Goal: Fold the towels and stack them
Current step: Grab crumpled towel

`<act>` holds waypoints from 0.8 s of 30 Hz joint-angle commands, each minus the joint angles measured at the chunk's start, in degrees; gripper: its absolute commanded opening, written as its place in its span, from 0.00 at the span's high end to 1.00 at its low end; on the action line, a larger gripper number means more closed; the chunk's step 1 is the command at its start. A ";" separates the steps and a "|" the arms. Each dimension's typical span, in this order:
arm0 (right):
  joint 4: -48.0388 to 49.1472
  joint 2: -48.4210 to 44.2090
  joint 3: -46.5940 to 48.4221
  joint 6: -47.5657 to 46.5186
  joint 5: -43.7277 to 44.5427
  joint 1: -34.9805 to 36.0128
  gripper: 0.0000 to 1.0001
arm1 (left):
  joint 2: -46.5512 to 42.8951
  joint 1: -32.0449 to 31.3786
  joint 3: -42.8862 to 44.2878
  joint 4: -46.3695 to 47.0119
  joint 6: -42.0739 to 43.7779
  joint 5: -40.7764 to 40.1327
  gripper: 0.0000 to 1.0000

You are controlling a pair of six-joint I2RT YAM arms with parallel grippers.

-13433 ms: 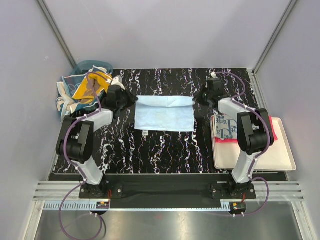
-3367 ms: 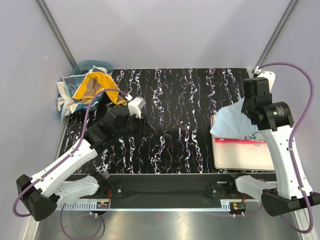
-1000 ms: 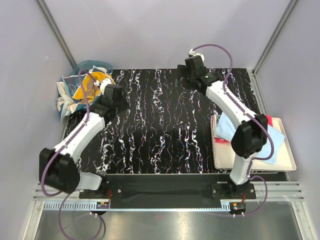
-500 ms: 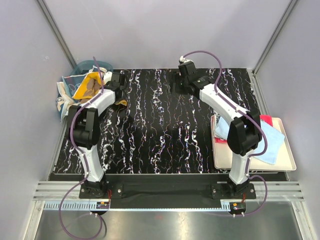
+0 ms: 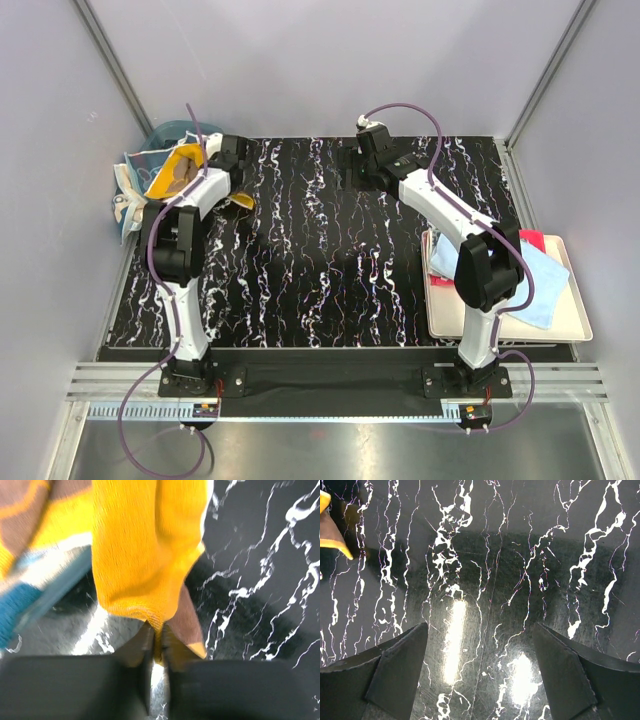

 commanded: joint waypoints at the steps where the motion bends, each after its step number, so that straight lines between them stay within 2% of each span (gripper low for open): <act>1: 2.05 -3.47 0.02 -1.01 0.37 0.32 0.09 | -3.90 0.96 2.85 1.94 2.25 -1.65 0.97; 2: 2.05 -3.47 0.20 -1.01 0.37 0.32 0.09 | -4.43 1.04 3.11 2.21 2.86 -1.65 1.00; 10: 1.70 -3.30 1.60 -0.93 0.72 0.32 0.09 | -11.73 1.04 7.67 2.83 5.85 0.90 1.00; 18: 0.47 -1.98 4.42 -0.75 0.81 0.32 0.09 | -12.26 0.96 26.73 -1.57 6.65 3.62 1.00; 24: 0.56 -1.63 5.12 -1.01 0.99 0.32 0.09 | -12.00 0.78 33.07 2.29 7.08 7.05 1.00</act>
